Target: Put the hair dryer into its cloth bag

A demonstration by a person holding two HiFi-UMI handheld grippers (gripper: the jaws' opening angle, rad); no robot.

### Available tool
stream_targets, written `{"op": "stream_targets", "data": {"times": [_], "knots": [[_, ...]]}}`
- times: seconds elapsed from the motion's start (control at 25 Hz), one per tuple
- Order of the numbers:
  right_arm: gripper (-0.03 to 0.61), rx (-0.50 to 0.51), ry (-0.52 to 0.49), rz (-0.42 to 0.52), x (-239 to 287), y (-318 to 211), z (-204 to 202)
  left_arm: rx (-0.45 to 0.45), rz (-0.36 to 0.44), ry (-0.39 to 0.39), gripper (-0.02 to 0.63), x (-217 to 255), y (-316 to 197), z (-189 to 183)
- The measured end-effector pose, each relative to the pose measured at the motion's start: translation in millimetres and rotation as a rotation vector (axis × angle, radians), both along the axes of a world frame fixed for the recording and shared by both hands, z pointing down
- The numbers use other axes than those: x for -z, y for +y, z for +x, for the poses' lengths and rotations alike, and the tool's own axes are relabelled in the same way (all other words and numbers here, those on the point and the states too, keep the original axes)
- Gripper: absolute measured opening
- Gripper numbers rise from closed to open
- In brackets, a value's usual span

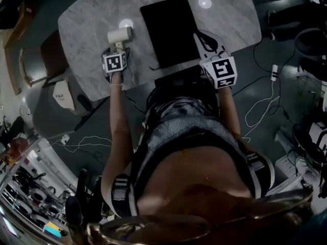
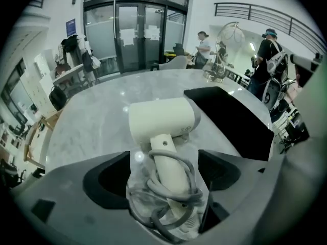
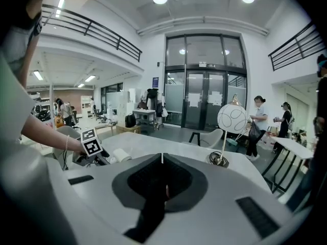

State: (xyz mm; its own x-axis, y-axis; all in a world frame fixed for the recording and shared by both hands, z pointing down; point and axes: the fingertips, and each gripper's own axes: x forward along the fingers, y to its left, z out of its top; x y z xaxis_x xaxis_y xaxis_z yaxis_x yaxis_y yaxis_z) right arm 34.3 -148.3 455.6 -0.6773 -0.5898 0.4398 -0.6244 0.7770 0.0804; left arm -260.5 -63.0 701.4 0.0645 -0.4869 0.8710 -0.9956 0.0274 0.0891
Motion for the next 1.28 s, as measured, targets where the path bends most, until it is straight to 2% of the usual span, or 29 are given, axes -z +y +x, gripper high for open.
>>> {"op": "stream_targets", "data": {"times": [0.16, 0.32, 0.48, 0.56, 0.68, 0.88, 1.08, 1.28], "knots": [[0.063, 0.016, 0.005, -0.012, -3, -7, -1, -0.06, -0.087, -0.108, 0.393, -7, -2, -8], [0.063, 0.033, 0.009, -0.016, -5, -13, -4, -0.136, -0.143, -0.132, 0.393, -16, -16, -4], [0.063, 0.036, 0.038, -0.021, -12, -21, 2, -0.21, -0.334, -0.087, 0.377, -41, -10, 8], [0.063, 0.036, 0.056, -0.028, -16, -26, 7, -0.274, -0.371, -0.081, 0.341, -39, -13, 12], [0.063, 0.04, 0.079, -0.044, -22, -31, 13, -0.337, -0.362, -0.032, 0.306, -36, -18, 19], [0.063, 0.033, 0.1, -0.042, -27, -36, 23, -0.308, -0.355, 0.059, 0.268, -34, -16, 28], [0.063, 0.042, 0.118, -0.053, -35, -38, 33, -0.276, -0.325, -0.007, 0.231, -20, -12, 12], [0.063, 0.126, 0.172, -0.067, -54, -33, 37, -0.239, -0.269, 0.001, 0.219, -7, -6, 18]]}}
